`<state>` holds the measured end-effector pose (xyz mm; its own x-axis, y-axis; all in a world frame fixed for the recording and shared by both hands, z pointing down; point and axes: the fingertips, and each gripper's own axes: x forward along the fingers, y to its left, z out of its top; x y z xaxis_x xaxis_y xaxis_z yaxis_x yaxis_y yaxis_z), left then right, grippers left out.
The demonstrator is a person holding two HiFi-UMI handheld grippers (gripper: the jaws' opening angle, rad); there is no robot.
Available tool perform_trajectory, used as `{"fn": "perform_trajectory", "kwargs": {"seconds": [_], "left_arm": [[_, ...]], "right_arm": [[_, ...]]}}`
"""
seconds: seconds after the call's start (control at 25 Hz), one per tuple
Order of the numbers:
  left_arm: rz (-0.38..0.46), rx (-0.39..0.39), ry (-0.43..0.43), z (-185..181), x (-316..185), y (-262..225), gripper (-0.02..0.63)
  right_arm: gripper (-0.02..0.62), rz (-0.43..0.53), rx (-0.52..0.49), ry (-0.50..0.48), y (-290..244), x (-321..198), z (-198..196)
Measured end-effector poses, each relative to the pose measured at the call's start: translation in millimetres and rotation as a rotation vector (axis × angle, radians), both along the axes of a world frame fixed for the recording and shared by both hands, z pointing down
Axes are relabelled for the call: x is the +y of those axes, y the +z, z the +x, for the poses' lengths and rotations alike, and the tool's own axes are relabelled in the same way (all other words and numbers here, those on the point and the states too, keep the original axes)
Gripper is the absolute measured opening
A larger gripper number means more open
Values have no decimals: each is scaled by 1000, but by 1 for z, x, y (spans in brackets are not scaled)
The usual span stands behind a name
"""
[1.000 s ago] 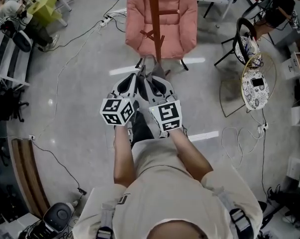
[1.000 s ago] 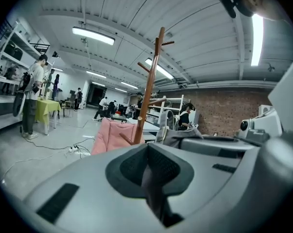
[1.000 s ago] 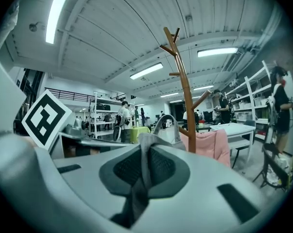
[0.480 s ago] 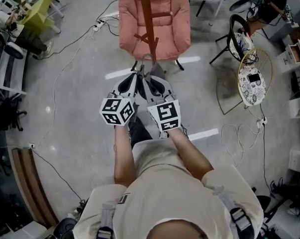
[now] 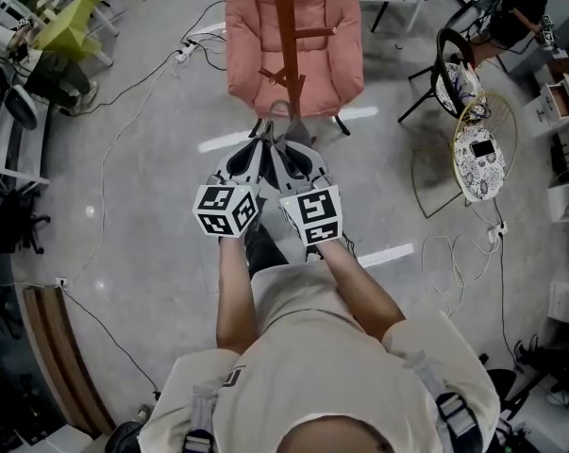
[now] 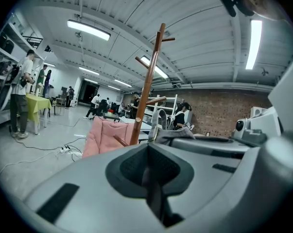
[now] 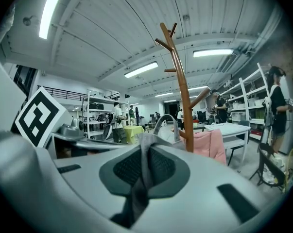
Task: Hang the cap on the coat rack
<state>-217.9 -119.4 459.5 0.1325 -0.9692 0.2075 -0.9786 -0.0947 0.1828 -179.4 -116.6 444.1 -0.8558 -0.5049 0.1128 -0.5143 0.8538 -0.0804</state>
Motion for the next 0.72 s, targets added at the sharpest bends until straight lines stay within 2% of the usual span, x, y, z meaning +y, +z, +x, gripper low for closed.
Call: {"fn": "perform_trajectory", "kwargs": {"seconds": [0.36,0.72], "left_arm": [[-2,-16,40,-21,-21,-6,6],[-16,18,76,-37,-42,-6,6]], "right_arm": [[11,-3,-5,34,-6,-21,-27],[11,-20,9,78,-6,-42,-45]]}}
